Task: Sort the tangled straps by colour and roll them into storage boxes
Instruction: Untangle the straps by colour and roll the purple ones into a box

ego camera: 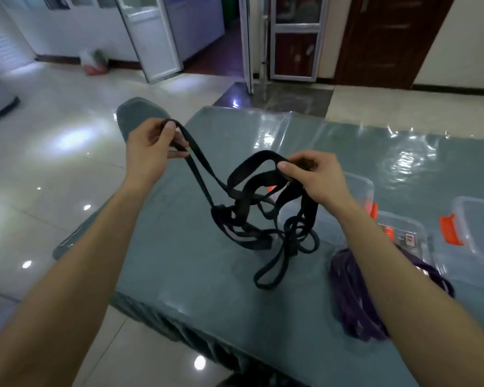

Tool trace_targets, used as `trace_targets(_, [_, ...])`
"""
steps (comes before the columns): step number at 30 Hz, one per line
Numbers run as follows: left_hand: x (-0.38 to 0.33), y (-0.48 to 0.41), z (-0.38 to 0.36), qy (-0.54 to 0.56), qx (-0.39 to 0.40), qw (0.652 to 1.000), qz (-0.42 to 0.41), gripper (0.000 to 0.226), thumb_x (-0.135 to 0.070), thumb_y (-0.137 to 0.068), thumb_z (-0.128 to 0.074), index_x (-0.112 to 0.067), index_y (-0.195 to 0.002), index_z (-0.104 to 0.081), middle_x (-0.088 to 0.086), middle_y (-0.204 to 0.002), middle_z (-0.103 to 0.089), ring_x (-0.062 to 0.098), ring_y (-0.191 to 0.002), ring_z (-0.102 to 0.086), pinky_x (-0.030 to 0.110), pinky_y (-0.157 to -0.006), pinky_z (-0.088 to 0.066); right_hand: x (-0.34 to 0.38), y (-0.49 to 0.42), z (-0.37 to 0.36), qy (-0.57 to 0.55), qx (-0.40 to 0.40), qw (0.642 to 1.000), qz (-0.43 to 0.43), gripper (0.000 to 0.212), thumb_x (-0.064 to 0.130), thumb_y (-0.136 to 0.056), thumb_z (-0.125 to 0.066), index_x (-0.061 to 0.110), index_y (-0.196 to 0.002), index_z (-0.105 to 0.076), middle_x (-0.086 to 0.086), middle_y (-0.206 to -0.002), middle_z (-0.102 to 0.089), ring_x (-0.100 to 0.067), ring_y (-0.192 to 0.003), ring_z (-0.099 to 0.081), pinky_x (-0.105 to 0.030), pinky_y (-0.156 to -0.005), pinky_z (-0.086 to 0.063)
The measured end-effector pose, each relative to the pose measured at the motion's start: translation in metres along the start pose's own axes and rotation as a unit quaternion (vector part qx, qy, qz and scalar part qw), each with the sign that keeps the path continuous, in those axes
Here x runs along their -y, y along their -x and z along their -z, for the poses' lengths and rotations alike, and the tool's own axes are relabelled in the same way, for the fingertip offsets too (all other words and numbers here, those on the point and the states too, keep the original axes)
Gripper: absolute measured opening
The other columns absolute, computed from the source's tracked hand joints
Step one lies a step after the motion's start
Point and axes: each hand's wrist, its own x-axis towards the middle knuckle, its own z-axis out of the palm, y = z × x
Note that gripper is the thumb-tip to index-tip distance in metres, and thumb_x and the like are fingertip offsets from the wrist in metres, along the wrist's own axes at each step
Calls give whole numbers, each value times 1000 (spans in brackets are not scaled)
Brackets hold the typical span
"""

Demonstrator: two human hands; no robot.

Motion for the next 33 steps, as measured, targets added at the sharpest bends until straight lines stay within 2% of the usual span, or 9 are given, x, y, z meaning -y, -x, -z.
trace_targets(3, [34,2,5,-237,114,963,57,29,-30,-110,-61,-9,-130,-66,21,-118,-74,33,-108,-74,47,-94,-63,15,6,4,9,1,1000,18,12,37,-91,-87,25,-93,-83,8,-87,-81,-9,-83,-78,-19,-78,-59])
trace_targets(6, [72,28,2,-548,372,736,141,101,-51,-94,-81,-10,-167,-25,20,-169,-36,37,-153,-41,48,-123,-38,33,10,9,20,8,999,29,7,31,-92,-86,29,-87,-82,12,-82,-79,0,-76,-74,-11,-72,-52])
trace_targets(7, [82,42,-4,-534,411,726,141,123,-57,-85,-87,-13,-172,-13,15,-176,-24,34,-160,-31,47,-129,-31,40,11,12,23,4,999,36,8,29,-93,-86,30,-87,-81,14,-81,-79,2,-75,-72,-10,-72,-52])
trace_targets(14, [137,147,-80,-183,430,874,131,152,-49,-54,-108,-36,-170,-10,-16,-163,-43,11,-150,-45,40,-126,-40,75,30,27,-42,-54,997,30,5,30,-94,-83,25,-93,-85,-3,-91,-82,-22,-88,-79,-38,-88,-64])
trace_targets(17, [139,163,-105,-153,432,877,147,154,-62,-46,-107,-48,-166,-13,-19,-161,-46,11,-147,-47,44,-123,-44,81,44,33,-42,-64,997,32,7,33,-94,-82,26,-94,-85,-2,-91,-83,-18,-86,-80,-33,-83,-66])
trace_targets(21, [134,192,-139,-229,507,824,108,119,-77,-48,-99,-46,-148,-43,-19,-139,-63,11,-135,-53,43,-123,-34,68,63,36,-22,-114,993,-17,8,29,-94,-83,21,-92,-84,-2,-86,-82,-18,-80,-79,-37,-81,-66])
trace_targets(25, [139,228,-158,-164,421,875,173,31,-37,-89,-88,-25,-111,-70,-5,-107,-76,21,-111,-73,42,-102,-57,55,90,34,-79,-152,983,-71,9,26,-94,-84,19,-88,-84,-11,-88,-83,-24,-77,-80,-36,-74,-65])
trace_targets(30, [129,201,-140,-122,362,893,236,22,-33,-112,-56,-16,-116,-70,10,-115,-77,32,-114,-72,50,-104,-55,55,113,63,-91,-195,973,-82,13,33,-92,-84,23,-83,-84,-10,-85,-82,-22,-74,-77,-34,-71,-63])
trace_targets(33, [96,160,-121,-123,310,924,188,24,-29,-110,-52,-20,-94,-67,13,-89,-75,34,-91,-73,47,-84,-59,49,124,93,-85,-240,963,-86,14,30,-93,-83,24,-81,-83,-6,-83,-81,-20,-74,-78,-31,-70,-63])
